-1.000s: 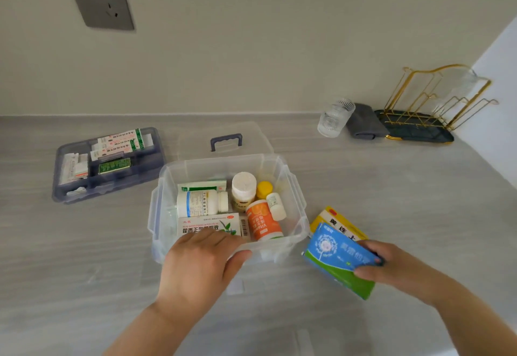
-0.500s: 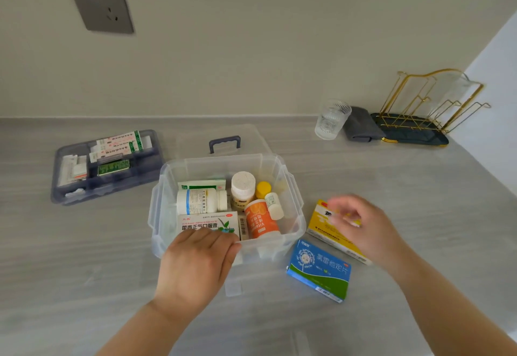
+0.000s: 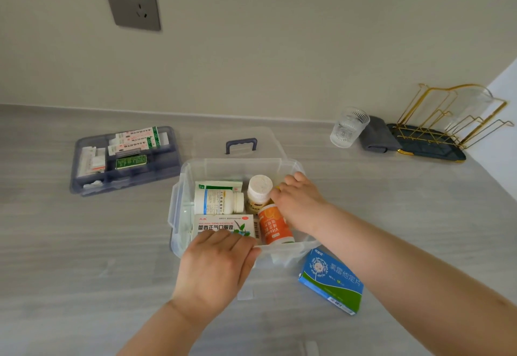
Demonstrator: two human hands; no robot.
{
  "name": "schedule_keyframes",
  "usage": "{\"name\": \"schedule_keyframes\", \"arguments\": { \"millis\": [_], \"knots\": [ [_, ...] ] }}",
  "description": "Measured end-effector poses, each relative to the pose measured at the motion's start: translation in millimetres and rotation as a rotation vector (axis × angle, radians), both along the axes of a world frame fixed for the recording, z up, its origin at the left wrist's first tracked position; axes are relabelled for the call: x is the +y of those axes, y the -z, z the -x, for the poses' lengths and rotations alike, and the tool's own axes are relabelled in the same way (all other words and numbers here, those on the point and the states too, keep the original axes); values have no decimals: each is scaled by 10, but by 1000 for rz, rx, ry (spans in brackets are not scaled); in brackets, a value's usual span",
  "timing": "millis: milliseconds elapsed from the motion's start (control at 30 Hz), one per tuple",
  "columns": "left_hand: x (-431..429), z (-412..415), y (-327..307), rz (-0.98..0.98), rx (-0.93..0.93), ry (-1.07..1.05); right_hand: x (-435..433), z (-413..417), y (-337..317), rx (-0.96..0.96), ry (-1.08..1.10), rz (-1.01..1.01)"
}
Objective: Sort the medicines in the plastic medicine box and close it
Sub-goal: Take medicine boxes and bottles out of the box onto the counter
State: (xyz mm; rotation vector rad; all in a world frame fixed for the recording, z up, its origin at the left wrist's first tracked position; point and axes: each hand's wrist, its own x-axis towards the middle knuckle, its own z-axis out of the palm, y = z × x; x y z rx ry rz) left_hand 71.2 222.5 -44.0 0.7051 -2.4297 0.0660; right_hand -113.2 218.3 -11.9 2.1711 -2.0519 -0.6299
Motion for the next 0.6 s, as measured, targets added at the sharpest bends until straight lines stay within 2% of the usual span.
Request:
{"name": "schedule_keyframes", "arguments": {
  "millis": [100, 267, 367, 433, 533, 600],
  "knots": [
    [-1, 3, -15, -3, -2, 3, 109, 30, -101, -259, 32, 74],
    [9, 3, -38, -14, 5, 14, 573, 111, -355, -1092, 359, 218],
    [19, 4, -49, -25, 19, 31, 965, 202, -420, -1390, 418, 144],
    [26, 5, -59, -31, 18, 35, 1202, 245, -381, -1475, 466, -19],
    [29, 0, -65, -69, 25, 55, 1443, 199, -200, -1392, 566, -282],
    [28, -18, -74, -90, 12, 63, 1511, 88, 7, -1268, 540, -254]
  ]
}}
